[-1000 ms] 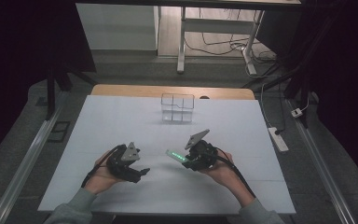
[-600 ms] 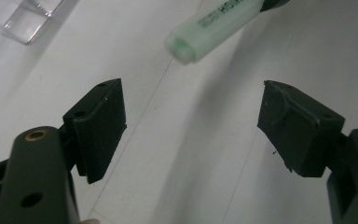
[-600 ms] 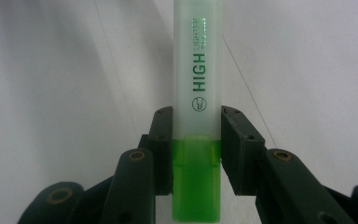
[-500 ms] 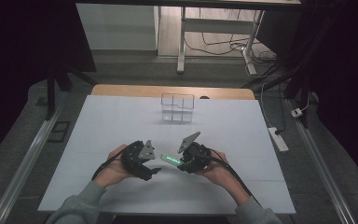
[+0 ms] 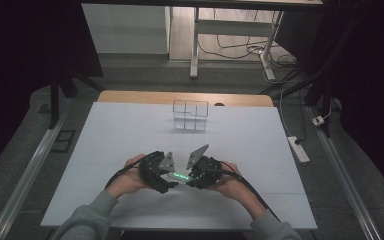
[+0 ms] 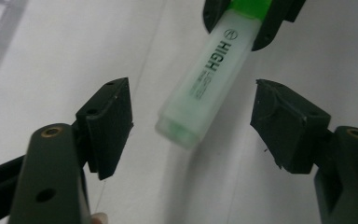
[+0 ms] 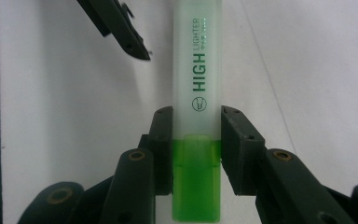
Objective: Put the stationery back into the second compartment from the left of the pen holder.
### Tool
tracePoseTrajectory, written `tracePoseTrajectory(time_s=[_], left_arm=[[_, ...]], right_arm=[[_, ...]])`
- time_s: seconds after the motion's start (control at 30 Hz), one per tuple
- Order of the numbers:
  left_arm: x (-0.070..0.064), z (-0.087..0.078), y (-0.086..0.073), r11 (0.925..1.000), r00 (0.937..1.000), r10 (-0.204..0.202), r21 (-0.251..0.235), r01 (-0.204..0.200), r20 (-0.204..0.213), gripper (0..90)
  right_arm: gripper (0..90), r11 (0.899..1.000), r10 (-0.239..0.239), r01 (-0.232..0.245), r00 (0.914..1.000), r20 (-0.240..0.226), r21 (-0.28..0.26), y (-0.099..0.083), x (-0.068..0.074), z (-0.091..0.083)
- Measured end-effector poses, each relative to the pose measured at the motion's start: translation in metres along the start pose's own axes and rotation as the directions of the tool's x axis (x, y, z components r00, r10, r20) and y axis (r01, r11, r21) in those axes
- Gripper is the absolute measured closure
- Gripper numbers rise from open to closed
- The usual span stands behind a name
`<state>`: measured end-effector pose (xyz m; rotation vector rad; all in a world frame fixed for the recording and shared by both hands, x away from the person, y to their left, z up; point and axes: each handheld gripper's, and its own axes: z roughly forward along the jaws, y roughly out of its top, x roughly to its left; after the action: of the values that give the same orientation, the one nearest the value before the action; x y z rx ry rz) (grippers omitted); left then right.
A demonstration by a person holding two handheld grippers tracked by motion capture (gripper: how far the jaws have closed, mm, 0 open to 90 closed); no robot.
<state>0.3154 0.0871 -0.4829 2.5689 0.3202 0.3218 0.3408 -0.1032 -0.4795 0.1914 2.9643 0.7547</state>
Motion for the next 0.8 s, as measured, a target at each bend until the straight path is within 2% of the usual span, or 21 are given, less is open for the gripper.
tracePoseTrajectory(time_s=[0.17, 0.3, 0.43, 0.5, 0.6, 0.67, 0.8], left_arm=[[-0.005, 0.006, 0.002, 0.9988, 0.9981, 0.042, 0.025, -0.043, 0.044, 37.5], [-0.008, 0.008, 0.002, 0.9953, 0.9947, 0.085, 0.041, -0.088, 0.058, 53.1], [-0.009, 0.008, 0.0, 0.9935, 0.9902, 0.101, 0.042, -0.105, 0.096, 58.8], [-0.009, 0.009, 0.0, 0.9928, 0.9876, 0.107, 0.04, -0.113, 0.115, 61.5], [-0.009, 0.009, -0.002, 0.9941, 0.988, 0.101, 0.029, -0.105, 0.117, 64.8], [-0.007, 0.008, -0.003, 0.9974, 0.992, 0.07, 0.011, -0.071, 0.105, 65.0], [0.001, 0.002, -0.01, 0.9997, 0.9973, 0.025, -0.011, -0.024, 0.069, 65.2]], right_arm=[[66.3, 0.999, -0.048, 0.048, 0.9984, -0.03, -0.012, 0.003, 0.005, 0.003], [66.3, 0.996, -0.082, 0.082, 0.9954, -0.049, -0.02, 0.005, 0.006, 0.003], [66.1, 0.994, -0.112, 0.112, 0.9913, -0.069, -0.013, 0.004, 0.008, 0.003], [64.8, 0.993, -0.114, 0.114, 0.9914, -0.064, -0.018, 0.004, 0.009, 0.003], [62.8, 0.996, -0.084, 0.082, 0.9946, -0.06, -0.037, 0.003, 0.007, -0.001], [61.2, 0.997, -0.061, 0.058, 0.9968, -0.052, -0.06, 0.002, 0.005, -0.004], [46.8, 0.995, 0.019, -0.019, 0.9998, 0.001, -0.1, 0.0, -0.001, -0.012]])
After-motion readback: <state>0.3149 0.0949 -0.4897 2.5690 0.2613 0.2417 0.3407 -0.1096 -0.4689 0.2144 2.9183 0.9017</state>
